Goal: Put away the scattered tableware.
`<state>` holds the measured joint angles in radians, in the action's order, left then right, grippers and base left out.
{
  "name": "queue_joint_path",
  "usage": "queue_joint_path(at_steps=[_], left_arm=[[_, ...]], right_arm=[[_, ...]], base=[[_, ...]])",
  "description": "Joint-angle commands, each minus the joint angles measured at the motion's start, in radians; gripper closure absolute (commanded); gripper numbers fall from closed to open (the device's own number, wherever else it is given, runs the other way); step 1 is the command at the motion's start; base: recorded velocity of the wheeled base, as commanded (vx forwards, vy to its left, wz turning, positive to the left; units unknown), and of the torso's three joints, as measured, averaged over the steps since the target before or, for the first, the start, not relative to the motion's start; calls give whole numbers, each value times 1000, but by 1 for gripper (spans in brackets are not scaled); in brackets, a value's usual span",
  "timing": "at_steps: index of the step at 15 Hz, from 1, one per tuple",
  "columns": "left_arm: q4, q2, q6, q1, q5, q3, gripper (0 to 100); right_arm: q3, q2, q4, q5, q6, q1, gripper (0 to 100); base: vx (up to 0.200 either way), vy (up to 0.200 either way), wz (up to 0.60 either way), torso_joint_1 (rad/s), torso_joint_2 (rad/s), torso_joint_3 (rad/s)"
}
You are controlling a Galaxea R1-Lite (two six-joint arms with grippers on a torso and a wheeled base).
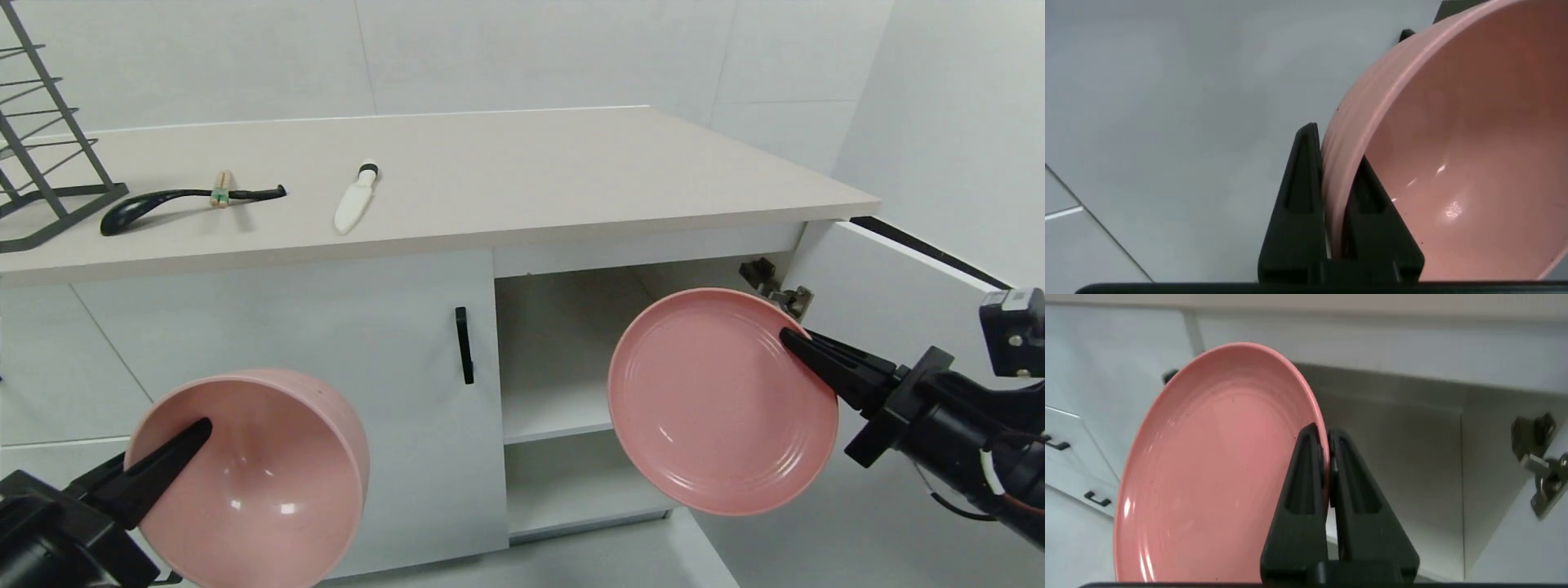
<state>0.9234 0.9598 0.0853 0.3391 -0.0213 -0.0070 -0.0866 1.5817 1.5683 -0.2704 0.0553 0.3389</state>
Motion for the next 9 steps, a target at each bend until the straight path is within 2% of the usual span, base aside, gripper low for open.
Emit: queue_joint_path(at_steps=[1,3,9], left_arm=[[0,4,1,0,0,2,100],[-14,4,1,1,0,1,100],[-15,7,2,4,0,2,100]], right_arm=[[1,21,3,0,1,-5,100],[2,54,3,0,3,-32,100],[-4,54,3,0,17,-32,100]], base=[[0,0,0,-2,85,41],[0,0,0,0,0,0],[0,0,0,0,1,8]])
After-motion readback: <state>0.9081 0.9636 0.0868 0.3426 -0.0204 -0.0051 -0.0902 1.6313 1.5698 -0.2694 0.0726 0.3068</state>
